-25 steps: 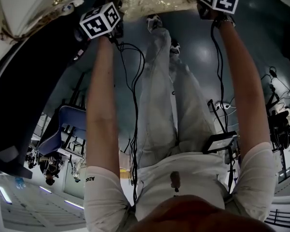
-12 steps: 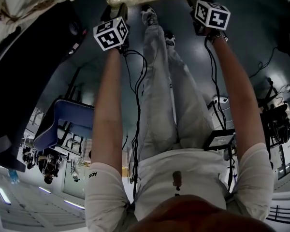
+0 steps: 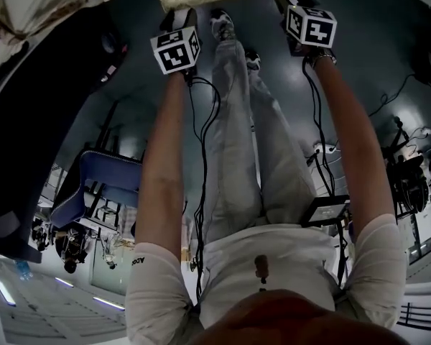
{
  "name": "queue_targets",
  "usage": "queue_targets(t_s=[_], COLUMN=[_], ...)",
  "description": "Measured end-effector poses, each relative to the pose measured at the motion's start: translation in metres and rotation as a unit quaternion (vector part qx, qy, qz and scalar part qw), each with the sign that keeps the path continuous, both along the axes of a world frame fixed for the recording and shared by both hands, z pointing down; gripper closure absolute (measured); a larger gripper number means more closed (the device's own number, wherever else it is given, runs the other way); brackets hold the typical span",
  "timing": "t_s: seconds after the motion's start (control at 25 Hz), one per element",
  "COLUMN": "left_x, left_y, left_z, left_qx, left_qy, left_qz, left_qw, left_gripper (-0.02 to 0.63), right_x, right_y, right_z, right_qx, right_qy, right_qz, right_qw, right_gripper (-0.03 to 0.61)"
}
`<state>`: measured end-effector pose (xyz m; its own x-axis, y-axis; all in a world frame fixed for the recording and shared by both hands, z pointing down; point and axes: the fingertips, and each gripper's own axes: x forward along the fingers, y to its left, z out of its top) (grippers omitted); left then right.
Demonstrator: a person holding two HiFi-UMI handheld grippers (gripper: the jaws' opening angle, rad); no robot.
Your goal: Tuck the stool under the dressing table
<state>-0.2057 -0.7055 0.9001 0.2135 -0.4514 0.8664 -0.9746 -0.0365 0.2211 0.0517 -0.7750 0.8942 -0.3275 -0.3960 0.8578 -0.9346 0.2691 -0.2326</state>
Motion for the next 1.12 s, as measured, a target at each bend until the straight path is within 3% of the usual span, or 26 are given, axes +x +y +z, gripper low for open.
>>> queue_targets(t_s=[0.48, 0.68, 0.88, 0.92, 1.0, 1.12], left_x=[-0.016, -0.02, -0.016, -0.015, -0.008, 0.009], left_y=[-0.137, -0.165, -0.164, -0.161, -0.147, -0.112], left_z=[-0.012, -0.009, -0.017, -0.018, -0.021, -0.026], left_qx=[0.038, 0.032, 0.027, 0.029, 0.036, 0.046], left_qy=[0.008, 0.034, 0.038, 0.039, 0.039, 0.034], left_qz=[0.028, 0.013, 0.027, 0.024, 0.024, 0.049], left_qw=[0.9988, 0.9988, 0.9986, 0.9985, 0.9983, 0.9972], left_gripper=[0.395, 0.399, 0.399, 0.399, 0.438, 0.591], right_x=[-0.019, -0.019, -0.006, -0.003, 0.002, 0.007], right_y=[-0.133, -0.13, -0.106, -0.102, -0.095, -0.08], right_z=[-0.015, -0.016, -0.012, -0.012, -0.01, -0.009], right_qx=[0.03, 0.022, 0.008, 0.005, -0.001, -0.007], right_qy=[0.004, 0.006, 0.028, 0.033, 0.041, 0.051], right_qz=[0.026, 0.013, -0.001, -0.003, -0.007, -0.021], right_qw=[0.999, 1.0, 1.0, 0.999, 0.999, 0.998], right_gripper=[0.371, 0.371, 0.372, 0.387, 0.571, 0.572])
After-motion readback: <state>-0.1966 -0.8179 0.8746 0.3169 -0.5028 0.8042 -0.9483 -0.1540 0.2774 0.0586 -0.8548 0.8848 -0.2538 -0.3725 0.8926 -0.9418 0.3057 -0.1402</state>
